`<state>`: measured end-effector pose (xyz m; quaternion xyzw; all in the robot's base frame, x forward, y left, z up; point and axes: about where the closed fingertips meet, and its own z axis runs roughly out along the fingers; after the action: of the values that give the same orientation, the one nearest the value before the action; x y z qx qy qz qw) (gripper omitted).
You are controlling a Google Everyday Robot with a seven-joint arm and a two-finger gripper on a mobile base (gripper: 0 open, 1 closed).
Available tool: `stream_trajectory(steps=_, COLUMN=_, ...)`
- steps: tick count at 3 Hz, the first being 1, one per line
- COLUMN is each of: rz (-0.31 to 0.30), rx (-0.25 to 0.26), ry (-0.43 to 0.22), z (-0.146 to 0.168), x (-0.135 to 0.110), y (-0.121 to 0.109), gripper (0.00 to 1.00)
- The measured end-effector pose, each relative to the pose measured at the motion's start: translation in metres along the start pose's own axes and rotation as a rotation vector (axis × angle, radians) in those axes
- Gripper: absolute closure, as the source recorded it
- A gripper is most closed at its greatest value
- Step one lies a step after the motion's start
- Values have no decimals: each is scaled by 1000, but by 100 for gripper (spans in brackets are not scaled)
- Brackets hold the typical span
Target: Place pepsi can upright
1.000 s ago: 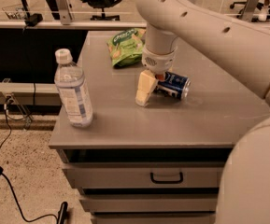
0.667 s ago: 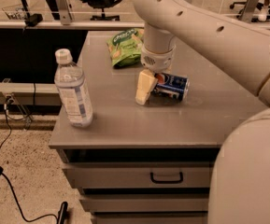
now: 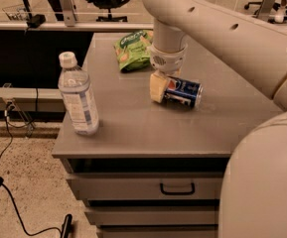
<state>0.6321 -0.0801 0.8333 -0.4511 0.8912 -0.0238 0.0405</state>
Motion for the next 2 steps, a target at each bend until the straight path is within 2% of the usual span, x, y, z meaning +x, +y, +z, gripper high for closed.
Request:
stream_trajectory(steps=1, rz=0, rx=0, ry=0, z=-1, x=0, y=0, gripper=100)
stream_trajectory(steps=2, rz=-47, rx=-17, ry=-78, z=-15, x=7, y=-8, gripper=100)
